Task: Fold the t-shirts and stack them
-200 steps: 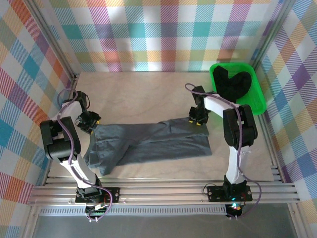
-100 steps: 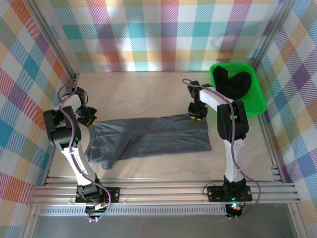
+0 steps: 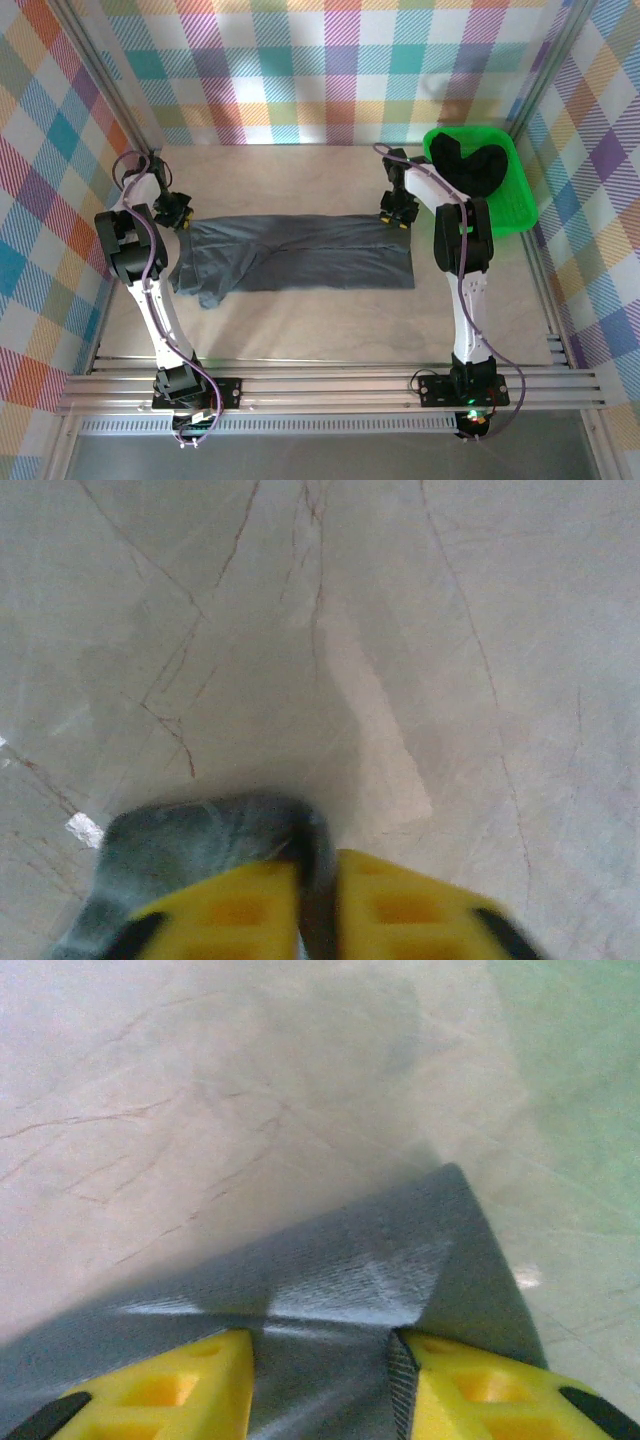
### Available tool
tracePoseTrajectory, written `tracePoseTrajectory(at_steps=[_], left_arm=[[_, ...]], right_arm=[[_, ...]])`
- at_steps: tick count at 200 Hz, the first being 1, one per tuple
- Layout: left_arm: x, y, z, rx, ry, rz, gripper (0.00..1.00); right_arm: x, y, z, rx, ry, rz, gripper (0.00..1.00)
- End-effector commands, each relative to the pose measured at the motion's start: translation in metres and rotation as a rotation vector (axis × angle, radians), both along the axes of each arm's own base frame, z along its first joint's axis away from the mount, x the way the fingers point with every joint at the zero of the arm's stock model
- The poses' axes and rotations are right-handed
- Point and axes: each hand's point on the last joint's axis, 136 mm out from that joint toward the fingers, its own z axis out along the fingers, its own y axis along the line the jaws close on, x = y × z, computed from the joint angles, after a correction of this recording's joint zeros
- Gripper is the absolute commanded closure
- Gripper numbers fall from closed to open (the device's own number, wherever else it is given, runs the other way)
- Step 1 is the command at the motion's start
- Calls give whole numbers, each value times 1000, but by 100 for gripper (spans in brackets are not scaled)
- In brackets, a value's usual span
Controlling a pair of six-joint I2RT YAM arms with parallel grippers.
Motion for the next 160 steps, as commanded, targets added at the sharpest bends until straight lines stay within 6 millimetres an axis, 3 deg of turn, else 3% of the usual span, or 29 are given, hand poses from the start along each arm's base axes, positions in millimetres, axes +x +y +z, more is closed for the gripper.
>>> tracePoseTrajectory(at_steps=[1, 19, 38, 57, 67, 84, 95, 109, 128, 160], left_arm=[[-5, 7, 46, 116, -36, -23, 56], [-19, -13, 90, 225, -80, -78, 54], [-46, -55, 107, 261, -117, -145, 60], [-84, -113, 101, 249, -111, -270, 88], [-102, -148, 93, 226, -111, -369, 98], [-133, -205, 76, 151, -97, -560, 100], [-154, -227, 62, 141, -46, -653, 100], [-173, -238, 45, 130, 2, -714, 100], [-189, -228, 26, 147, 94, -719, 100], [-196, -205, 5, 218, 206, -722, 100]], right_arm=[[8, 10, 47, 30, -101, 65, 54], [1, 11, 72, 39, -148, 76, 53], [-13, 25, 90, 99, -194, 112, 52], [-34, 49, 98, 212, -224, 162, 61], [-46, 65, 101, 297, -244, 195, 65], [-67, 91, 101, 427, -259, 246, 70], [-80, 108, 98, 494, -242, 289, 74], [-94, 126, 92, 567, -215, 326, 77], [-106, 138, 77, 590, -156, 345, 80], [-115, 128, 36, 515, -42, 300, 86]])
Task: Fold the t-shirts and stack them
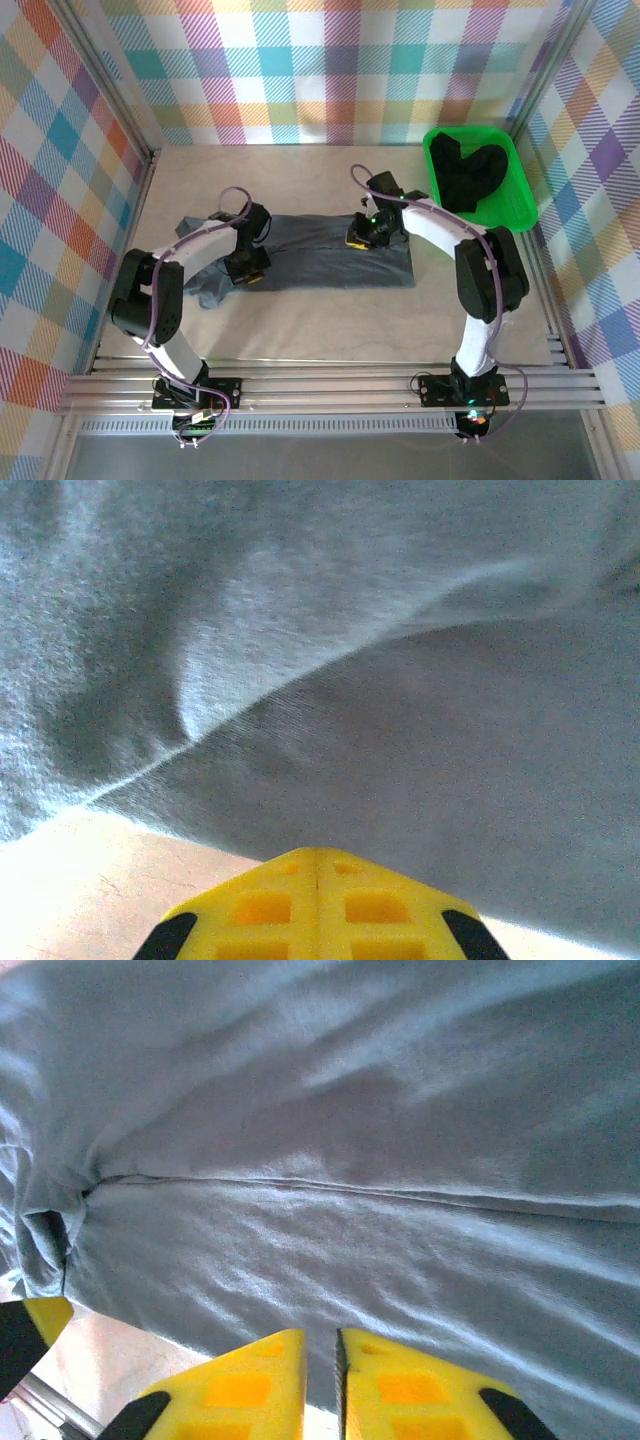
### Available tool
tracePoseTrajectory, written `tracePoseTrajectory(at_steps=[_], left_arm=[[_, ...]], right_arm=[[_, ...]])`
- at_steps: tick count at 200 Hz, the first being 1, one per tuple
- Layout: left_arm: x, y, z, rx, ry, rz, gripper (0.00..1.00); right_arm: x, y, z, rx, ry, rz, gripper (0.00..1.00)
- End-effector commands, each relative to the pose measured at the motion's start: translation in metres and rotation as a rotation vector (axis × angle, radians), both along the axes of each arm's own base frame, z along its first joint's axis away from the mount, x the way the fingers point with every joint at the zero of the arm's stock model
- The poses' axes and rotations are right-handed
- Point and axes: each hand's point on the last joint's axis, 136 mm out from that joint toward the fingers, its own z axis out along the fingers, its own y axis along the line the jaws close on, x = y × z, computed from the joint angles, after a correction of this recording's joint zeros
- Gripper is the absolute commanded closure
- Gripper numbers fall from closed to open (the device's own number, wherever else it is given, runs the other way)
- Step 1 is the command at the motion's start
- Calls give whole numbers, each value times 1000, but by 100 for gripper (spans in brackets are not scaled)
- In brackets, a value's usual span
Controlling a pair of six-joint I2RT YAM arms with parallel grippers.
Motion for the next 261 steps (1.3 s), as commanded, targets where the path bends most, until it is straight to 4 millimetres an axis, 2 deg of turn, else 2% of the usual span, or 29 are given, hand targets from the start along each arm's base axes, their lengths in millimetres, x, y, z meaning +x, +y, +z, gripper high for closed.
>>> tracePoseTrajectory(at_steps=[1, 37, 76, 127, 157, 216, 227, 238, 248, 261], left_arm=[[-6, 21, -9, 83, 52, -13, 100], [4, 50, -8, 154, 53, 2, 100], [8, 77, -5, 191, 58, 18, 100], [21, 96, -4, 200, 58, 32, 100], [31, 103, -12, 216, 81, 11, 100], [64, 132, -10, 315, 82, -22, 100], [69, 131, 3, 327, 49, -22, 100], [72, 122, 25, 325, -22, -29, 100], [68, 106, 44, 302, -85, -45, 100], [56, 71, 58, 220, -140, -89, 95]], right_arm=[[-3, -1, -21, -8, 59, -5, 86], [-11, -18, -47, -110, 119, -19, 86], [-19, -26, -58, -156, 149, -18, 86], [-23, -28, -61, -162, 159, -24, 86], [-23, -28, -61, -159, 163, -25, 86], [-27, -31, -62, -176, 170, -11, 86], [-27, -31, -60, -177, 166, -6, 86], [-26, -31, -57, -182, 156, -3, 86], [-25, -32, -53, -184, 146, 2, 86], [-23, -31, -51, -183, 135, 8, 86]])
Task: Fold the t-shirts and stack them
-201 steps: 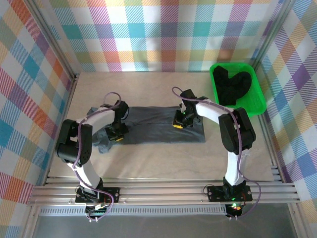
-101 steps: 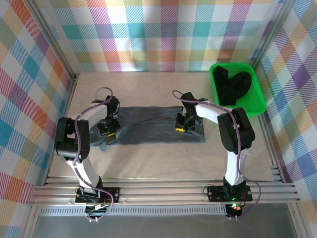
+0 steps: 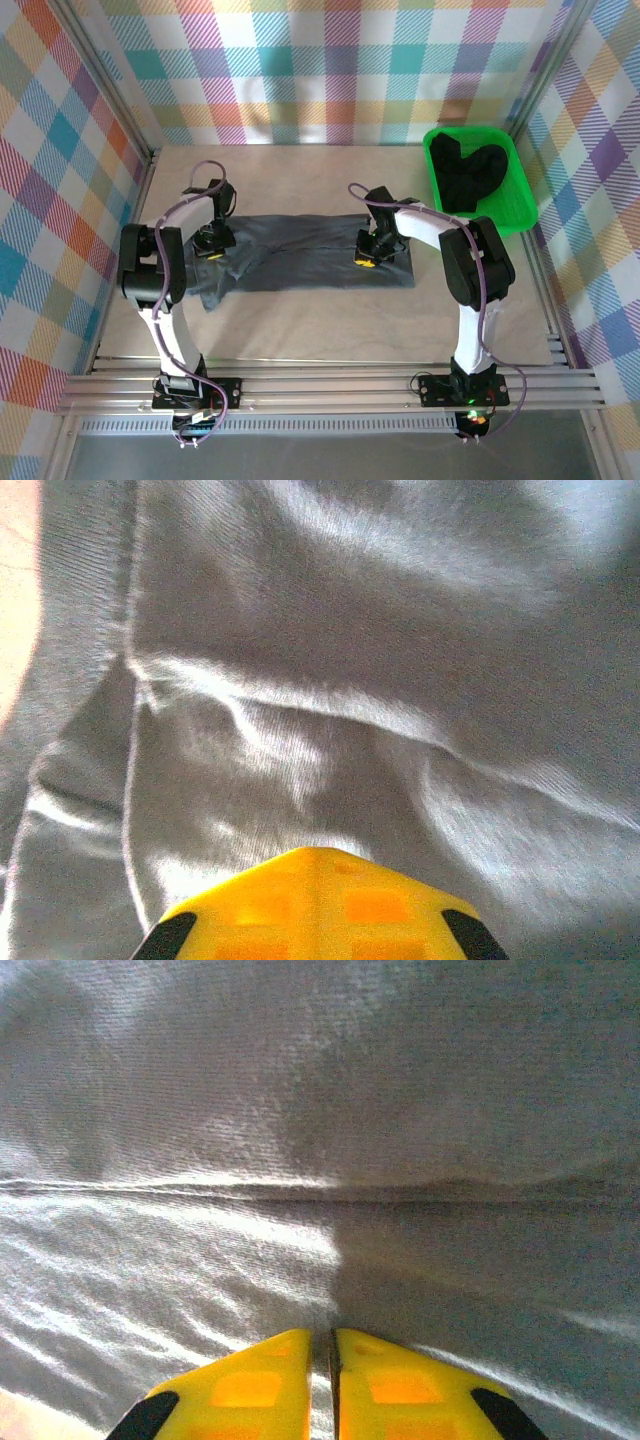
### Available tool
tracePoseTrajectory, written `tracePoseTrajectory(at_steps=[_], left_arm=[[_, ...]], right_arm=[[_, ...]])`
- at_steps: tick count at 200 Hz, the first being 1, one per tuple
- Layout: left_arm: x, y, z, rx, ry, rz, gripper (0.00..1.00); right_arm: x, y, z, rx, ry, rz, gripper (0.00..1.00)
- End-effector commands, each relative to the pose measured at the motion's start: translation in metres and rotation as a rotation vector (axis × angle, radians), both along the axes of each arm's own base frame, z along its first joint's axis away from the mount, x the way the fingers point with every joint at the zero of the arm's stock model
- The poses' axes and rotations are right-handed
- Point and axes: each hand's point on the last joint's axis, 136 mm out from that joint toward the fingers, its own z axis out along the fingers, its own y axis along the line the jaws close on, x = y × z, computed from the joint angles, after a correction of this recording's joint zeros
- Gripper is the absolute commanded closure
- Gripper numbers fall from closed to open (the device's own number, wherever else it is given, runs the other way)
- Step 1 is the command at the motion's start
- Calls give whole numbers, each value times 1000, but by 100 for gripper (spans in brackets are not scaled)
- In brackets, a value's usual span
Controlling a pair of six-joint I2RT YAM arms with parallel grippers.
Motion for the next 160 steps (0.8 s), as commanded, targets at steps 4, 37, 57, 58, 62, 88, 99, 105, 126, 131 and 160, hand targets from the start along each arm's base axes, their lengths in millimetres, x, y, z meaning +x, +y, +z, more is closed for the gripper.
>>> tracePoseTrajectory(at_steps=[4, 37, 57, 58, 62, 88, 99, 105, 126, 131, 160], left_arm=[[-21, -51, 51, -88, -116, -100, 94], [-64, -100, 18, -277, -34, -40, 81], [-63, -112, -5, -336, -10, 3, 77], [-62, -112, -6, -337, -9, 3, 77], [-61, -113, -9, -334, -3, 6, 77], [-45, -103, -22, -290, 0, 25, 75], [-40, -96, -23, -268, 1, 41, 73], [-37, -92, -22, -252, 3, 42, 72], [-37, -74, -24, -189, 46, 48, 67], [-37, -69, -24, -175, 55, 53, 66], [-38, -51, -23, -152, 68, 69, 65]], right_arm=[[-1, -4, 8, -18, -12, 27, 85], [1, 0, 6, -6, -8, 29, 85], [1, 0, 4, -7, -2, 30, 85], [1, 0, 4, -6, -2, 30, 85], [0, 0, 4, -8, -1, 31, 85], [0, -2, 3, -16, -1, 37, 86], [-1, -3, 3, -20, 0, 40, 86], [-1, -4, 3, -21, 2, 39, 86], [-3, -4, 2, -24, 3, 38, 86], [-3, -4, 2, -24, 4, 37, 86], [-3, -4, 0, -23, 6, 34, 86]])
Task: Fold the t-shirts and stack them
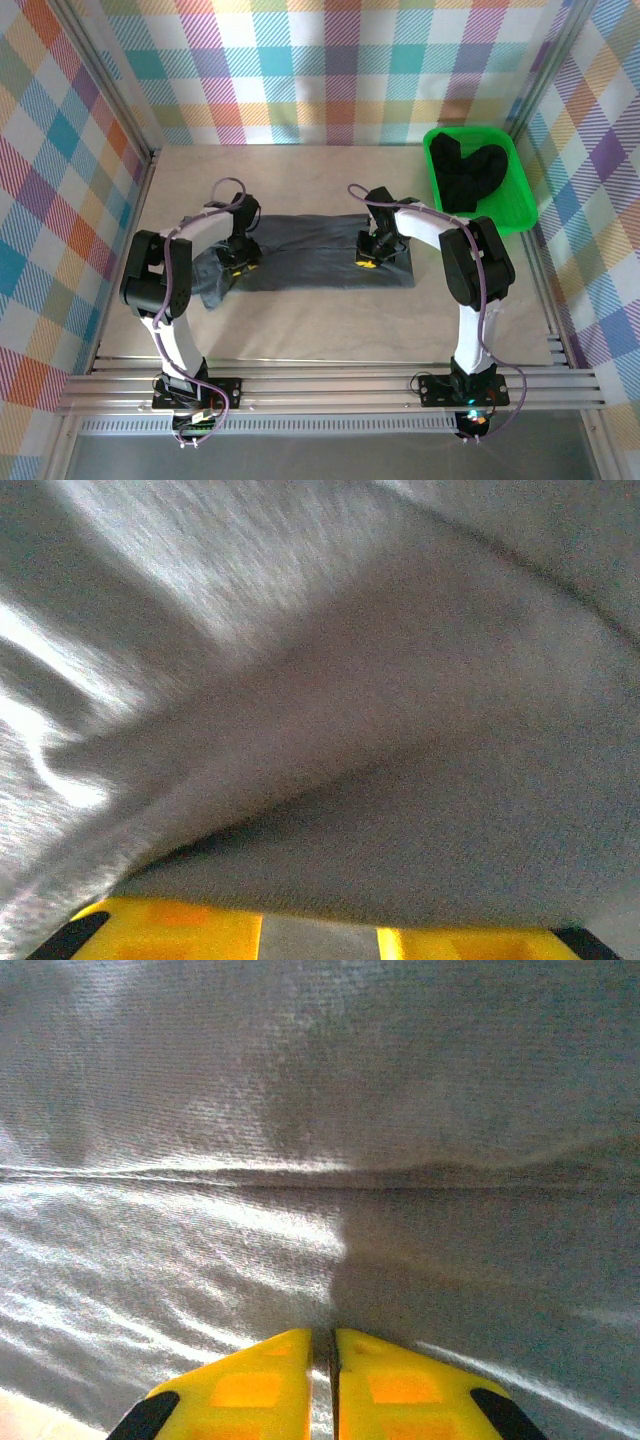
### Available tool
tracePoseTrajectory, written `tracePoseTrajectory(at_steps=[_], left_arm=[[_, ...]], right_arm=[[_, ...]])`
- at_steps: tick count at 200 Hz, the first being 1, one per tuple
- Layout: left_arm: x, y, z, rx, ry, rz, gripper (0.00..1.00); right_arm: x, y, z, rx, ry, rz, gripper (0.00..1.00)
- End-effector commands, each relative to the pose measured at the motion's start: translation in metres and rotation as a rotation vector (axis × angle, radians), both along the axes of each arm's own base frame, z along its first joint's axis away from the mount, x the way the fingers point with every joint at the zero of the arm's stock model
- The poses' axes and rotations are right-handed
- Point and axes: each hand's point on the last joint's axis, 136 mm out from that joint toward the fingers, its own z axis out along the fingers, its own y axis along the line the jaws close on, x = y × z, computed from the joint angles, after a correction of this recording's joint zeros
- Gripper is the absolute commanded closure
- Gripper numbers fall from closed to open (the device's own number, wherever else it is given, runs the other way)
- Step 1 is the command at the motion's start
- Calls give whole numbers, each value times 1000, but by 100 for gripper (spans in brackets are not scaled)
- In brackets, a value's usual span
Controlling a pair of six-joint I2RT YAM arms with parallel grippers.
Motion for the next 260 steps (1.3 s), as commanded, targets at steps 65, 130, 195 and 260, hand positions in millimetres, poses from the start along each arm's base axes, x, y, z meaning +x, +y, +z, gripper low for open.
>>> tracePoseTrajectory(at_steps=[65, 130, 195, 260], left_arm=[[-7, 31, 4, 77, 45, -12, 65], [-8, 19, -5, 17, 50, -20, 80], [-17, 10, 17, -31, 33, -2, 100], [-33, -18, 28, -201, 73, 123, 100]], right_arm=[[1, -1, -1, -10, 6, 15, 86], [0, -3, -5, -26, 11, 17, 87], [4, -3, -3, -29, 7, 12, 87], [4, -3, -3, -29, 6, 14, 87]])
